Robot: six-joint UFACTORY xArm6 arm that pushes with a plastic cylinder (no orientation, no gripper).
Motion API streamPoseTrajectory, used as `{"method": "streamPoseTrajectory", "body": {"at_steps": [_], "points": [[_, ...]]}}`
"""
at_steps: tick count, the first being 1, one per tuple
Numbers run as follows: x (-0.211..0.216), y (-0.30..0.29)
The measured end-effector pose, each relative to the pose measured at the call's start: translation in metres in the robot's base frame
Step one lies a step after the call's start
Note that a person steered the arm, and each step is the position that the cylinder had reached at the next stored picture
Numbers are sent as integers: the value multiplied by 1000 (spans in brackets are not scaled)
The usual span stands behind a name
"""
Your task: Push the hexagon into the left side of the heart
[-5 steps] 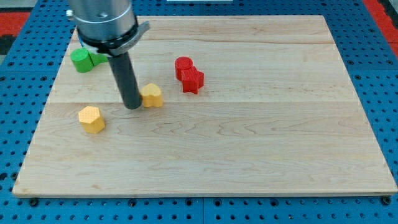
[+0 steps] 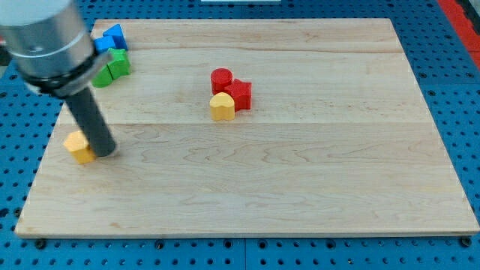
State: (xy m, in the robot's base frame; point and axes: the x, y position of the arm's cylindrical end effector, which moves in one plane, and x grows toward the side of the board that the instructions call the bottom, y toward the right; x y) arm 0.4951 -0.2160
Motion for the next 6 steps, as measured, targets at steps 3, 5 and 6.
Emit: {"method": "streamPoseTrajectory", "body": {"at_steps": [3, 5, 6], "points": [[-5, -5], [-8, -21], [-8, -21]]}}
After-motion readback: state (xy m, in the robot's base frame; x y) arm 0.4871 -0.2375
